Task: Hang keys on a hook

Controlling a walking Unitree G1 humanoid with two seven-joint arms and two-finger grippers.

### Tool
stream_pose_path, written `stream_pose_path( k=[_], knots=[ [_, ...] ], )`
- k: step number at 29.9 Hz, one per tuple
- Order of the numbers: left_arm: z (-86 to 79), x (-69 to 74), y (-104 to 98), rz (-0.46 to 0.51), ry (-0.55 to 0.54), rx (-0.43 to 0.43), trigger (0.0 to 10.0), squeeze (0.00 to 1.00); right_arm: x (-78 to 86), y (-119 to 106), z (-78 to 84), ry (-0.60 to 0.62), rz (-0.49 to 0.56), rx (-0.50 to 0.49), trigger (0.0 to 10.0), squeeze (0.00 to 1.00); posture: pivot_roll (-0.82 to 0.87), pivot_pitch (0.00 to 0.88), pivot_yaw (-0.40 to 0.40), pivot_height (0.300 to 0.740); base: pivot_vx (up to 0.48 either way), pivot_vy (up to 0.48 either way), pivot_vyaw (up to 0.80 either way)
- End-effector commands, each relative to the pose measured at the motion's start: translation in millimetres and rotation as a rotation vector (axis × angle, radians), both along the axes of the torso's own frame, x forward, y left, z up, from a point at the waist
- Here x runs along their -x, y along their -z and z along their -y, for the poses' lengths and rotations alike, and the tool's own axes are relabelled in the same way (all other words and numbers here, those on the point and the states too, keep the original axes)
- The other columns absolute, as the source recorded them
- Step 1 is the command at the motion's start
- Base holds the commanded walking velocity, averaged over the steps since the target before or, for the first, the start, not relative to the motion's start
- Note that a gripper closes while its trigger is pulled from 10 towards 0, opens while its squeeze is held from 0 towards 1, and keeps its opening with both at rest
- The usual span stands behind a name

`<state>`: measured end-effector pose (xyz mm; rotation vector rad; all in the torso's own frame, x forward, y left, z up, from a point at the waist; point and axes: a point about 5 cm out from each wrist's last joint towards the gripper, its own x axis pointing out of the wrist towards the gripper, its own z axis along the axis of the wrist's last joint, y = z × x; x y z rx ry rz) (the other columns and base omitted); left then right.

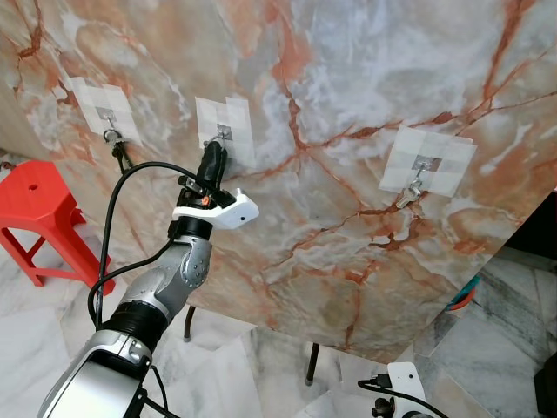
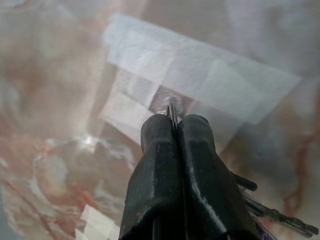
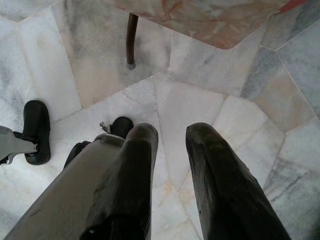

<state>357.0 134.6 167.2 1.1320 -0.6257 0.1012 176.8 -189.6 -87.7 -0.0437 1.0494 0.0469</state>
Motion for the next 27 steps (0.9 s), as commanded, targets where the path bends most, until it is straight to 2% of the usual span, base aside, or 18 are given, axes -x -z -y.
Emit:
stream_pose_path(
  k=[1, 19, 20, 27],
  knots=[
    [2.8, -2.0, 0.1, -0.01, 0.016, -0.031, 10.0, 0.0, 1.6, 0.7, -0.1, 0.003, -0.004, 0.0, 10.0, 0.0, 0.0, 0.085, -0.074, 0.74, 0.0, 0.0, 0.0],
    [1.7, -2.9, 10.9, -0.077, -0.014, -0.044, 10.0, 0.0, 1.6, 0.7, 0.2, 0.003, -0.005, 0.001, 10.0, 0.0, 0.0, 0.091, -0.076, 0.74, 0.0, 0.0, 0.0],
    [1.2, -3.0, 10.8, -0.079, -0.014, -0.032, 10.0, 1.0, 1.7, 0.8, 0.2, 0.003, -0.005, 0.001, 10.0, 0.0, 0.0, 0.091, -0.076, 0.74, 0.0, 0.0, 0.0],
    [0.1, -3.0, 10.2, -0.083, -0.017, -0.019, 10.0, 1.0, 1.9, 0.8, 0.4, 0.002, -0.006, 0.001, 10.0, 0.0, 0.0, 0.092, -0.076, 0.74, 0.0, 0.0, 0.0]
  ],
)
